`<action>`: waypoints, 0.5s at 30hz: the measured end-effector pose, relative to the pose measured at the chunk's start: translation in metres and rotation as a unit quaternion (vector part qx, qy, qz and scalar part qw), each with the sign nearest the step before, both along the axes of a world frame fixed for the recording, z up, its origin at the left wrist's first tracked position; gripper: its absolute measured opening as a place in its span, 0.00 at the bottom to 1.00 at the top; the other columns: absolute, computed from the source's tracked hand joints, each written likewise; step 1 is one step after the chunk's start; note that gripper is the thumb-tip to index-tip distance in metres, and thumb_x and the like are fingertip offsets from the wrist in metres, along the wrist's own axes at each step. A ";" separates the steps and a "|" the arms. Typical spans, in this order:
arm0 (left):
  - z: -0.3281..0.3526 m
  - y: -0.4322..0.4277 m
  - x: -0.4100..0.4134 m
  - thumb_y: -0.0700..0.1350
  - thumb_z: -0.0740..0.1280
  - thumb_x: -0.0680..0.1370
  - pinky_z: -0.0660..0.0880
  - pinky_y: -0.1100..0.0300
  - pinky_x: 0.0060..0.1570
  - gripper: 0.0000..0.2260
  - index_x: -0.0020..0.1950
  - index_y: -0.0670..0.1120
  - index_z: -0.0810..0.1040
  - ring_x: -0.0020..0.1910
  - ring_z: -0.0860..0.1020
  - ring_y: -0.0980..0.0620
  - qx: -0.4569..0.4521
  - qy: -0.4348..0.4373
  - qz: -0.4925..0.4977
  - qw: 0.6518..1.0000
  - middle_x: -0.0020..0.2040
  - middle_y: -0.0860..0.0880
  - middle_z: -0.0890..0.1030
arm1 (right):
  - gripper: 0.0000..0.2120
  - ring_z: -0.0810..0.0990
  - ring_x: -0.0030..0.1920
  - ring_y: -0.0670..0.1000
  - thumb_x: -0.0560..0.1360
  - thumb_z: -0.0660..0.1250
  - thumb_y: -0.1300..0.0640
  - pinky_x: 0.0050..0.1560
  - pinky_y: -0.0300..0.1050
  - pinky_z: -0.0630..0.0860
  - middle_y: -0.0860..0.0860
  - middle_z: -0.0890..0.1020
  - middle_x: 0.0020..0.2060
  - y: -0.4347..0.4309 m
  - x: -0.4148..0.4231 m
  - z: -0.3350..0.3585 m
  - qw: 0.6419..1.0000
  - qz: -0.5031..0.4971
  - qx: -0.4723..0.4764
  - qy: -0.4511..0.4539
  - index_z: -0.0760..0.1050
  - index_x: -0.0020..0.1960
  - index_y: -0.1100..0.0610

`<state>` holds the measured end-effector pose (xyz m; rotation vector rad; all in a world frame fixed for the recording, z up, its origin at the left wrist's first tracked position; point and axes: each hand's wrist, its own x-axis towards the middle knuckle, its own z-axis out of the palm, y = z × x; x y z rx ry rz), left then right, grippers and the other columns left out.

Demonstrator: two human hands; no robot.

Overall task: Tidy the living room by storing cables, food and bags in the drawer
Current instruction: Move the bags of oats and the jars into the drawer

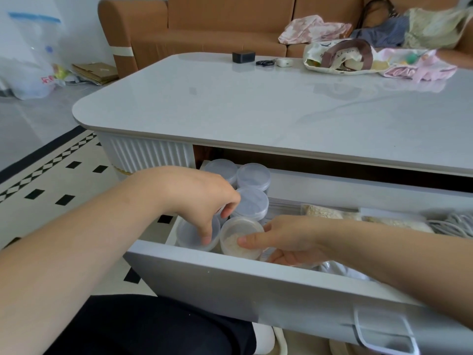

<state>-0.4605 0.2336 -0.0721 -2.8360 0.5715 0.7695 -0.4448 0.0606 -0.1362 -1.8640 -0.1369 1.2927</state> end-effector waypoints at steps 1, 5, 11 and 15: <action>0.001 -0.002 0.001 0.51 0.76 0.69 0.66 0.63 0.33 0.18 0.49 0.52 0.69 0.36 0.68 0.57 0.000 -0.001 -0.002 1.000 0.41 0.56 0.69 | 0.28 0.81 0.55 0.56 0.70 0.72 0.47 0.60 0.49 0.76 0.56 0.79 0.60 0.000 0.000 0.000 1.000 0.000 0.000 -0.001 0.71 0.65 0.60; 0.006 -0.014 0.001 0.57 0.70 0.73 0.64 0.65 0.32 0.12 0.47 0.52 0.71 0.35 0.70 0.58 -0.055 -0.020 0.001 0.998 0.39 0.57 0.73 | 0.30 0.81 0.54 0.51 0.72 0.67 0.42 0.56 0.41 0.77 0.54 0.79 0.59 -0.004 -0.004 0.006 0.997 0.046 -0.023 -0.058 0.71 0.66 0.60; 0.024 -0.054 -0.003 0.62 0.61 0.77 0.64 0.62 0.31 0.14 0.39 0.54 0.68 0.35 0.70 0.59 -0.027 -0.016 -0.052 0.998 0.38 0.57 0.72 | 0.19 0.84 0.48 0.49 0.77 0.62 0.44 0.53 0.42 0.79 0.50 0.82 0.49 -0.036 0.004 0.037 0.945 0.160 -0.146 -0.246 0.76 0.57 0.59; 0.032 -0.088 -0.012 0.65 0.62 0.74 0.68 0.63 0.33 0.19 0.47 0.50 0.76 0.37 0.74 0.59 -0.018 0.021 -0.099 0.995 0.41 0.55 0.77 | 0.19 0.82 0.51 0.46 0.79 0.57 0.44 0.55 0.41 0.78 0.48 0.82 0.51 -0.080 -0.012 0.060 0.938 0.216 -0.116 -0.246 0.77 0.58 0.57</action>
